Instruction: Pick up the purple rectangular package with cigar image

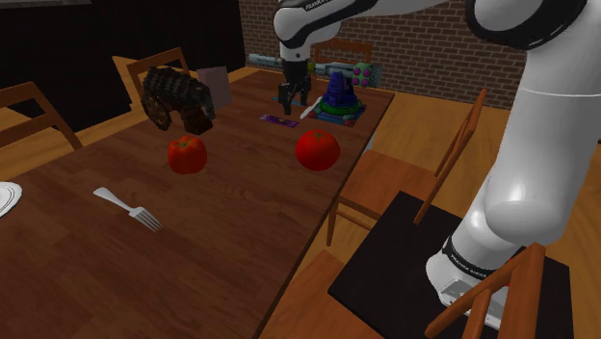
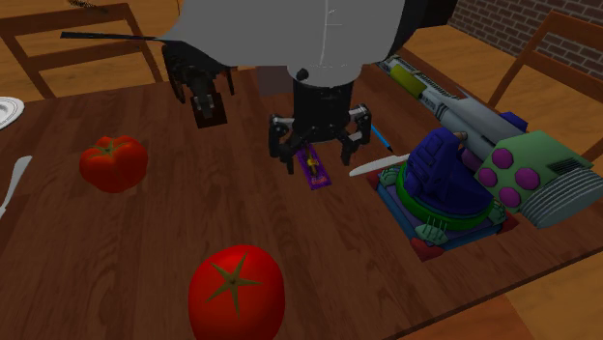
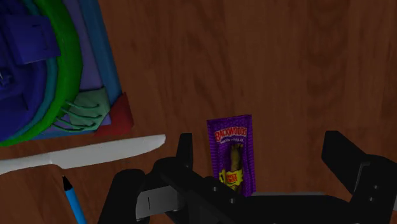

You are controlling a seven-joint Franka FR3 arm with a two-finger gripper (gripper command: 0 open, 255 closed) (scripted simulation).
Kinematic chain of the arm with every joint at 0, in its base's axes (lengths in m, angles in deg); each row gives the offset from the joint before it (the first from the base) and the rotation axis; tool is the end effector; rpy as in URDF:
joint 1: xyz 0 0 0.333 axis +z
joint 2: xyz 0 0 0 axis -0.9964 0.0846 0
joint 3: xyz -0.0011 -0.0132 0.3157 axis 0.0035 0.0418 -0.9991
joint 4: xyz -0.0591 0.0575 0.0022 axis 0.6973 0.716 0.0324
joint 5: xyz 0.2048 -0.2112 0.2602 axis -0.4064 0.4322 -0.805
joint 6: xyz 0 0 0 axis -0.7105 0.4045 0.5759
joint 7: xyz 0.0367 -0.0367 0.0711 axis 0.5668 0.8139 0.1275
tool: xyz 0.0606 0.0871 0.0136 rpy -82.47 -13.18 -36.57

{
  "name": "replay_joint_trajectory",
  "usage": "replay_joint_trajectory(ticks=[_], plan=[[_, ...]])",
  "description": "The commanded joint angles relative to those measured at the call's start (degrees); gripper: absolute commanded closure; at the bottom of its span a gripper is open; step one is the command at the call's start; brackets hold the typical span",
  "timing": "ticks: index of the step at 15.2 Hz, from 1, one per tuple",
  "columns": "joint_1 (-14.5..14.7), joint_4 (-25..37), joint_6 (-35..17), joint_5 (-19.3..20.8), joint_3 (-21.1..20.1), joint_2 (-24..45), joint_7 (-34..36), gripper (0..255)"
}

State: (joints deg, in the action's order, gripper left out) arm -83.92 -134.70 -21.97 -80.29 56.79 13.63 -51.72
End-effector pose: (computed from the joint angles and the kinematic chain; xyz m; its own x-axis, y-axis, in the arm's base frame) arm 0.6160 -0.0480 0.4590 0.9957 0.0924 -0.0032 0.0924 -0.9957 0.0027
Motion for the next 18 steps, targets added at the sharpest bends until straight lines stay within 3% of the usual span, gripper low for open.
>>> replay_joint_trajectory(ticks=[1,5,14,15,18], plan=[[-0.15,5.34,0.07,-0.33,-0.17,4.95,-1.03,0],[-0.58,15.96,1.43,-0.76,-0.59,13.7,-2.68,0],[-0.56,12.07,-3.77,-0.91,-0.68,15.02,-2.75,0],[-0.56,12.12,-3.79,-0.91,-0.68,15.08,-2.75,255],[-0.54,12.07,-3.81,-0.91,-0.68,15.05,-2.72,255]])
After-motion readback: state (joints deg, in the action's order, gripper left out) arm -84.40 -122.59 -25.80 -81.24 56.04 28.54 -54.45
